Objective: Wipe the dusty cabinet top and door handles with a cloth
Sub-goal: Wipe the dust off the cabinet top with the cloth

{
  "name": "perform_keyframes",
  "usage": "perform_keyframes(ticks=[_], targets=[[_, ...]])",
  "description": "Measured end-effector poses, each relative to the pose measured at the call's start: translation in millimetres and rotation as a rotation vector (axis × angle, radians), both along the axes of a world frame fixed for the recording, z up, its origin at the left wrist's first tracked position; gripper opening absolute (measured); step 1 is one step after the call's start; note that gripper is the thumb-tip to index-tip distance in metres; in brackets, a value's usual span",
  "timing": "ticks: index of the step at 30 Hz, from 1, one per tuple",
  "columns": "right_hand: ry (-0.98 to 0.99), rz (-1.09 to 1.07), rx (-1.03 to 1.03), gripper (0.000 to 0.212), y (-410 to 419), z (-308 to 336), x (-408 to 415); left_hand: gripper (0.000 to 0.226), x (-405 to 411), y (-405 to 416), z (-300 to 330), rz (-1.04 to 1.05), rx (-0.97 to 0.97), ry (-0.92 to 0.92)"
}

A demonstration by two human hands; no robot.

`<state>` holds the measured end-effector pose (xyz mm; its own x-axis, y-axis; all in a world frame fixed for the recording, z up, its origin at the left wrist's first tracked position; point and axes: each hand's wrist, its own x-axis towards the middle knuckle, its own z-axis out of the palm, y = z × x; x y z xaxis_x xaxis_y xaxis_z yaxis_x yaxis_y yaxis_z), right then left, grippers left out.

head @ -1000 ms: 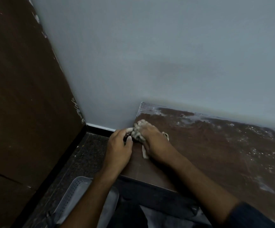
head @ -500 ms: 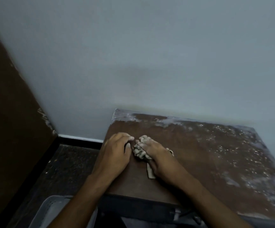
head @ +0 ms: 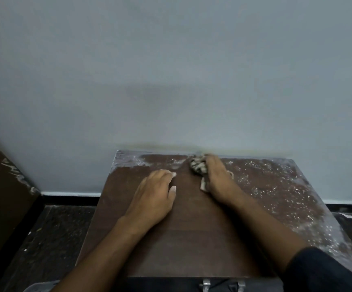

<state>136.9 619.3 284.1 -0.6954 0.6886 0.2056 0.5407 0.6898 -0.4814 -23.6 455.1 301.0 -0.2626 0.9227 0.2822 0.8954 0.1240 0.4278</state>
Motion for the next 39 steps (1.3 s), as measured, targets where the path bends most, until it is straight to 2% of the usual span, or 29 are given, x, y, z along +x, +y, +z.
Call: perform_keyframes(ticks=[2, 4, 6, 8, 10, 12, 15, 18, 22, 26, 28, 32, 36, 39], targets=[[0.0, -0.2, -0.011, 0.035, 29.8, -1.2, -0.9, 0.041, 4.1, 4.5, 1.1, -0.01, 0.005, -0.006], [-0.024, -0.282, -0.028, 0.036, 33.7, -1.8, -17.5, 0.041, 5.7, 9.8, 0.3, -0.018, 0.002, -0.007], [-0.027, -0.201, -0.027, 0.045, 14.9, -6.2, -41.7, 0.042, 5.9, 16.0, -0.4, -0.016, -0.018, 0.005], [-0.028, -0.016, -0.036, 0.056, -7.0, -9.8, -56.0, 0.043, 6.2, 22.4, 1.2, -0.01, -0.031, 0.024], [-0.043, 0.084, -0.027, 0.055, -8.2, -10.1, -53.6, 0.043, 4.7, 24.5, 4.0, -0.012, -0.032, 0.033], [-0.024, 0.036, -0.022, 0.055, 7.9, -9.6, -40.6, 0.043, -0.4, 20.1, 4.5, -0.006, -0.024, 0.019], [0.002, -0.161, -0.018, 0.058, 32.2, -11.8, -24.3, 0.041, -16.0, 3.6, 3.0, 0.019, -0.02, -0.003], [-0.012, -0.235, 0.005, 0.058, 24.3, -15.4, -38.9, 0.038, -33.7, -20.0, 0.4, 0.088, 0.011, -0.045], [0.023, -0.117, -0.004, 0.064, -12.5, -18.5, -91.9, 0.038, -49.2, -40.2, -3.8, 0.171, 0.016, -0.083], [-0.026, 0.037, -0.04, 0.074, -53.5, -9.1, -159.5, 0.04, -56.4, -42.4, -2.5, 0.218, 0.015, -0.103], [-0.051, 0.09, -0.043, 0.071, -56.6, -7.8, -169.5, 0.04, -58.6, -45.5, 0.5, 0.242, 0.001, -0.096], [0.022, 0.032, -0.109, 0.064, -41.7, -2.9, -120.2, 0.04, -68.4, -56.8, 1.4, 0.273, 0.001, -0.1], [0.048, -0.112, -0.058, 0.064, -23.7, -1.0, -52.3, 0.04, -81.1, -66.6, -5.1, 0.318, 0.022, -0.148], [0.003, -0.174, -0.021, 0.059, -19.1, -5.7, -58.5, 0.041, -83.8, -70.2, -10.2, 0.327, 0.03, -0.177]])
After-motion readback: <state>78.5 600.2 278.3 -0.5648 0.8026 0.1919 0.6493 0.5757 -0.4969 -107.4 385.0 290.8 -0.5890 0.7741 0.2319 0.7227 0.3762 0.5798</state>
